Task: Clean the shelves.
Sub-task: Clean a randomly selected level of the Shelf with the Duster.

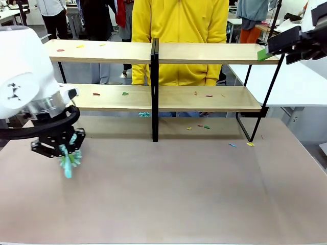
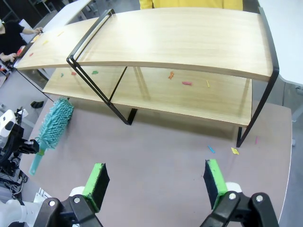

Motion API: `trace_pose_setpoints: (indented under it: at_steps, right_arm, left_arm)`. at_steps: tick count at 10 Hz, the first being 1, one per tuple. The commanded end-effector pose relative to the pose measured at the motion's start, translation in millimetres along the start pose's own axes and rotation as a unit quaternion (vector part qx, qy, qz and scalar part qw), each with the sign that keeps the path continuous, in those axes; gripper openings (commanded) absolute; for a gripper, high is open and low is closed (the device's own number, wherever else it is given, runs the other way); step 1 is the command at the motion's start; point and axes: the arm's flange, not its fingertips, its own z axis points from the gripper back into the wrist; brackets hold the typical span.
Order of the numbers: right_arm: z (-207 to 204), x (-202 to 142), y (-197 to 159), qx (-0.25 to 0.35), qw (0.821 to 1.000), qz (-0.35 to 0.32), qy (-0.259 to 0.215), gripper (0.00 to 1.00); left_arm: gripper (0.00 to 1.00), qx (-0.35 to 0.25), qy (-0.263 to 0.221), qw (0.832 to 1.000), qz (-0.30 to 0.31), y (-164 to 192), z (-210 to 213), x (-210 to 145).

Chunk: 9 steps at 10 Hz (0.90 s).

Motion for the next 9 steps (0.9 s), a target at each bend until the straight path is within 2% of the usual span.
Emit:
trace_pose_setpoints:
  at_steps: [1, 2, 3, 5, 8, 9]
  right_arm:
    - [0, 1, 0, 0.003, 1.000, -0.001, -0.001, 1.00]
    - [0, 1, 0, 0.003, 1.000, -0.001, -0.001, 1.00]
    - [0, 1, 0, 0.003, 1.000, -0.001, -0.001, 1.00]
    - [0, 1, 0, 0.003, 1.000, -0.001, -0.001, 1.00]
    - [0, 1, 0, 0.003, 1.000, -0.001, -0.001, 1.00]
    - [0, 1, 0, 0.003, 1.000, -0.001, -0.001, 1.00]
  left_arm:
    - [0.00, 0.017, 0.010, 1.000, 0.001, 58, -26, -26]
    - [0.00, 0.023, 0.024, 0.999, -0.011, 66, -25, -26]
    - [0.00, 0.007, 0.056, 0.996, -0.071, 76, -21, -31]
    - [0.00, -0.034, 0.091, 0.984, -0.147, 100, -6, -37]
    - [0.00, -0.090, 0.066, 0.984, -0.136, 142, 19, -38]
    - [0.00, -0.118, 0.070, 0.978, -0.160, 151, 25, -38]
